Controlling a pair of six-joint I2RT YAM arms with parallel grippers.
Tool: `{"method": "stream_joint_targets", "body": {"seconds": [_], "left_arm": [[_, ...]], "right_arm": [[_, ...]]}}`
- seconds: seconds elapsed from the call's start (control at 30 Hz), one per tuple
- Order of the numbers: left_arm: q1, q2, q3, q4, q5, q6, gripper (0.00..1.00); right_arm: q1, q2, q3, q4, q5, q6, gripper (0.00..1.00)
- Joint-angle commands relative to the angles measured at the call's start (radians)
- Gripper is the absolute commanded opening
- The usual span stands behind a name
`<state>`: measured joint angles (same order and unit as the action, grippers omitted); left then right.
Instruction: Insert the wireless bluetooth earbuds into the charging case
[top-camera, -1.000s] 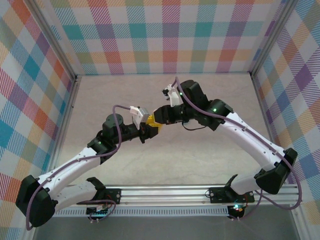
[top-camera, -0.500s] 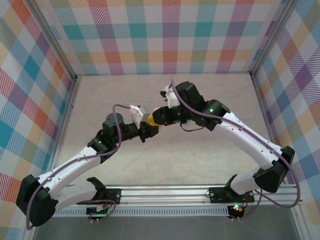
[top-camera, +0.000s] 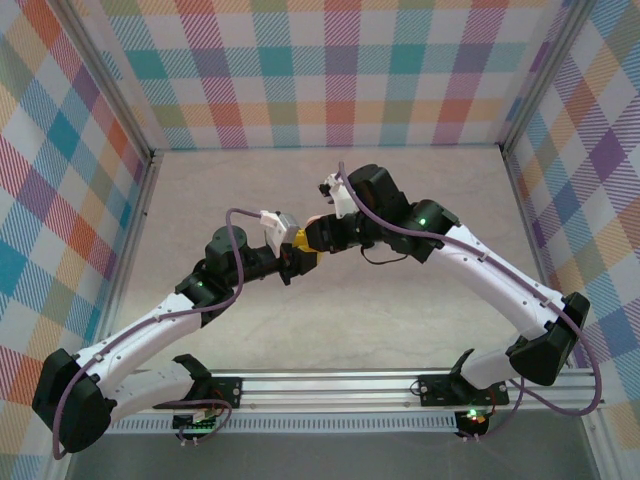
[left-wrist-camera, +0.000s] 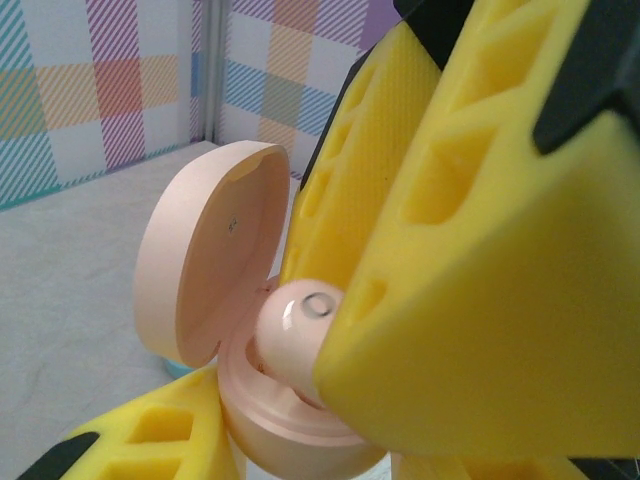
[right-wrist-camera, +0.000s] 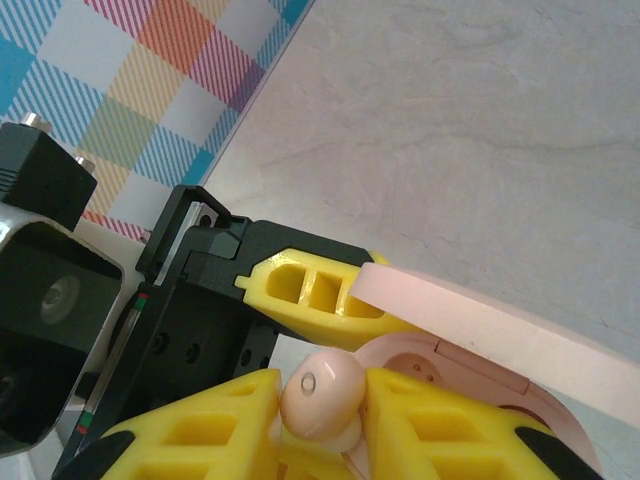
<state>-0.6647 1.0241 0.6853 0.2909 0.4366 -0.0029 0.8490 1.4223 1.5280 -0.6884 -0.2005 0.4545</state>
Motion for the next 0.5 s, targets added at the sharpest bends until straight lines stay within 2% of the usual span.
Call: {"method": "stream_joint_targets", "body": {"seconds": [0.0, 0.47], "left_arm": [[0.004, -0.014, 0.040, 0.033, 0.016, 0.017, 0.30], [0.004, -0.030, 0.042, 0.012, 0.008, 0.027, 0.30]], "right_arm": [[0.006, 0.003, 0.024, -0.037, 0.030, -0.025, 0.29], [0.007, -0.023, -0.012, -0.030, 0.068, -0.027, 0.24]]}}
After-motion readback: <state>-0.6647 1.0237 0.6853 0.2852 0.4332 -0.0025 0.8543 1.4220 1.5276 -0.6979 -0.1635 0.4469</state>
